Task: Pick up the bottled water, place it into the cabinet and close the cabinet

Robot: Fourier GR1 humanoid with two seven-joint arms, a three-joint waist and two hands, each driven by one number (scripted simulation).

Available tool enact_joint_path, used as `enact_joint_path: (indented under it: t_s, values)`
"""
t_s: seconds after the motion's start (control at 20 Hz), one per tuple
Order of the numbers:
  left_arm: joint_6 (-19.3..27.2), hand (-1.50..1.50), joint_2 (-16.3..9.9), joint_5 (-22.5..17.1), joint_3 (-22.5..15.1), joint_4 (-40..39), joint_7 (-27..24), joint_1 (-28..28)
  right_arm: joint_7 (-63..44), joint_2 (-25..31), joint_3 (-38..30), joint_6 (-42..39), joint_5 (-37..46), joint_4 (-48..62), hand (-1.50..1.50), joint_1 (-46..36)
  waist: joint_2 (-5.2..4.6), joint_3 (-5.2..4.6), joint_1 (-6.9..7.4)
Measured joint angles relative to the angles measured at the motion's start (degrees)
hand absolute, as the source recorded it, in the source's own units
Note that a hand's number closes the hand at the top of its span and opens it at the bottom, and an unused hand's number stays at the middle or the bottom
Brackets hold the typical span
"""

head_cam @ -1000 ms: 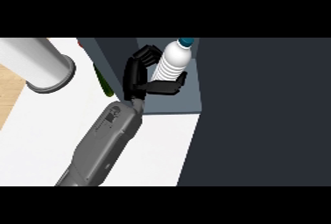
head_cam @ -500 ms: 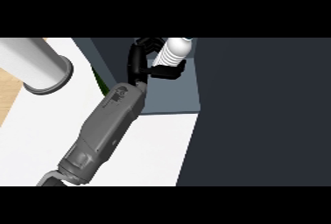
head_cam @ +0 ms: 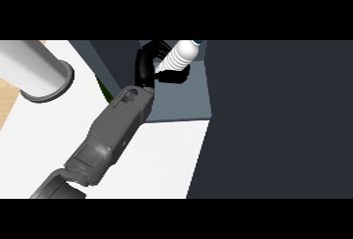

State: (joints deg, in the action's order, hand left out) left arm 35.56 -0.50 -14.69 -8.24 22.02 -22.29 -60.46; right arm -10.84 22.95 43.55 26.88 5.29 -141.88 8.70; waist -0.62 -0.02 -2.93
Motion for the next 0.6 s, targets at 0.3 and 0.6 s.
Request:
enact_joint_path:
  t_s: [0.3,0.6]
  values:
    - [0.83,1.5,0.26,-0.51,1.94,-6.37,-3.26,-1.59,0.91,0.36,-0.62,-0.33,-0.81,0.03,-1.5,-0.08,-0.29,-0.02,-0.53]
    - [2.46,1.5,0.44,-0.31,3.23,-11.14,-6.01,-2.13,1.6,0.84,-0.58,-0.83,-1.43,-0.03,-1.5,0.13,-0.54,-0.04,-1.14]
